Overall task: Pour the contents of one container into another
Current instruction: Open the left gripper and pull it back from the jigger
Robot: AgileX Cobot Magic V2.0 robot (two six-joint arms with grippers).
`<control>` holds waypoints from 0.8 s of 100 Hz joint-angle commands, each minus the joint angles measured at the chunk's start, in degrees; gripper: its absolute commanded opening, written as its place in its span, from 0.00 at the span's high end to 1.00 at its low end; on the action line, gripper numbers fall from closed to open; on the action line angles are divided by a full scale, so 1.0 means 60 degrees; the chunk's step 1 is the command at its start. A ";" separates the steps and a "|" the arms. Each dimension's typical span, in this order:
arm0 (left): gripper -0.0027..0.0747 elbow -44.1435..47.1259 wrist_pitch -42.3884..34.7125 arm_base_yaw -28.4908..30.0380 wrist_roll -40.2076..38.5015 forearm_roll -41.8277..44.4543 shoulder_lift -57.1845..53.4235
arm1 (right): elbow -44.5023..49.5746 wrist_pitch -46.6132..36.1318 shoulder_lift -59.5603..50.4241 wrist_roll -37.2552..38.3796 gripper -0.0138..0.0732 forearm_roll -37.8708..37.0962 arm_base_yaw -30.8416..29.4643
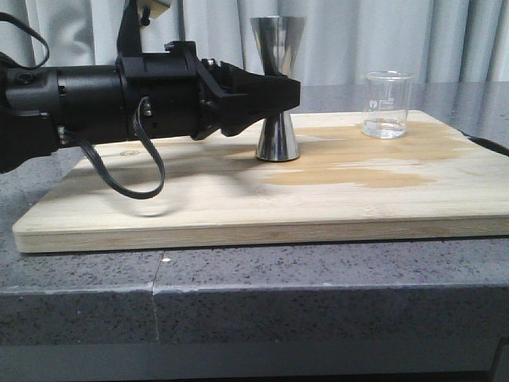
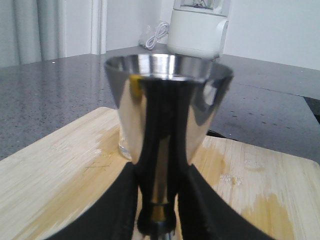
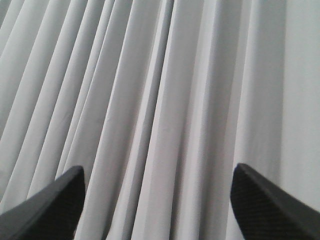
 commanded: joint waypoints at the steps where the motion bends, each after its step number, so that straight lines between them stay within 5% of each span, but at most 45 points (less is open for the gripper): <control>1: 0.71 -0.0243 -0.0973 0.0026 0.0030 -0.0234 -0.0417 | -0.0292 -0.0659 -0.0264 0.0007 0.22 0.0062 -0.0067; 46: 0.38 -0.0243 -0.1060 0.0026 0.0030 -0.0174 -0.0417 | -0.0292 -0.0659 -0.0264 0.0007 0.22 0.0062 -0.0067; 80: 0.35 -0.0243 -0.1025 0.0045 0.0030 0.0146 -0.0417 | -0.0292 -0.0659 -0.0264 0.0007 0.22 0.0062 -0.0067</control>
